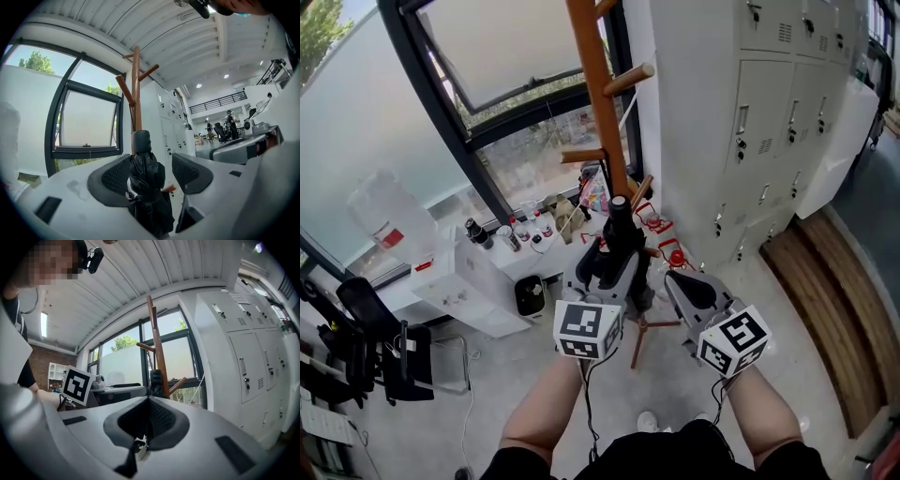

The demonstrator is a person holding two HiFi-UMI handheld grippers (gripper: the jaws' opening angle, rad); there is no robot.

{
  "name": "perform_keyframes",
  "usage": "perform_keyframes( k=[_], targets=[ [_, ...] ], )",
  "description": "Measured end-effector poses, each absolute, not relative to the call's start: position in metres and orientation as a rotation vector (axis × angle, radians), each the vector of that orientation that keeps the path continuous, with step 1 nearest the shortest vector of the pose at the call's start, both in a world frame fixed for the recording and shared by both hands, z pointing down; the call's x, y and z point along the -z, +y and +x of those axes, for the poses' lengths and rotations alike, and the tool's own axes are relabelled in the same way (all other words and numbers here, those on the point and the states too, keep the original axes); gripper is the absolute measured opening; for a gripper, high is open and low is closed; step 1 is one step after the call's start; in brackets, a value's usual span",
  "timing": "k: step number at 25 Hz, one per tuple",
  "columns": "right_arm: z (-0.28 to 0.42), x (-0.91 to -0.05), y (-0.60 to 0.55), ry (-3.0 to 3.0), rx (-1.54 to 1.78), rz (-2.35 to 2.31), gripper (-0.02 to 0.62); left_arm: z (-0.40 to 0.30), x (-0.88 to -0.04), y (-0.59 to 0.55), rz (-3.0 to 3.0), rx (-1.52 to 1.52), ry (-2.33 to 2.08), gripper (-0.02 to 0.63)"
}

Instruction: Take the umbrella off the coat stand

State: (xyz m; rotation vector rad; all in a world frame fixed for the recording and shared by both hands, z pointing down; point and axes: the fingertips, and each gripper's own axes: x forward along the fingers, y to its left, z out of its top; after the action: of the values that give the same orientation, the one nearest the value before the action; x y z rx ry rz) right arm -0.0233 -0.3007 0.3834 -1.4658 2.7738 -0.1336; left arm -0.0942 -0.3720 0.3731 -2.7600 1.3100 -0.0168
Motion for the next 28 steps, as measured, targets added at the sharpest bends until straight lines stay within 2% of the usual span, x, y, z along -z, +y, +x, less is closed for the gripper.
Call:
perform_keyframes(
  k=[4, 15, 28],
  targets=[
    [-0.020, -0.382, -0.308, 2.783, 0.132, -1.445, 0.054, -0.086, -0.370, -0.387, -2.763, 0.035, 1.329, 0.271],
    [-0.007, -0.379, -0.342, 2.862, 0.140, -1.294, 0.054, -0.071, -0.357, -0.431, -2.713, 0.030, 1.454, 0.272],
    [-0.004, -0.384, -0.374, 2.885, 0.183, -1.217, 0.054, -0.061, -0.378, -0.452, -2.781, 0.062, 1.490, 0.272]
  ],
)
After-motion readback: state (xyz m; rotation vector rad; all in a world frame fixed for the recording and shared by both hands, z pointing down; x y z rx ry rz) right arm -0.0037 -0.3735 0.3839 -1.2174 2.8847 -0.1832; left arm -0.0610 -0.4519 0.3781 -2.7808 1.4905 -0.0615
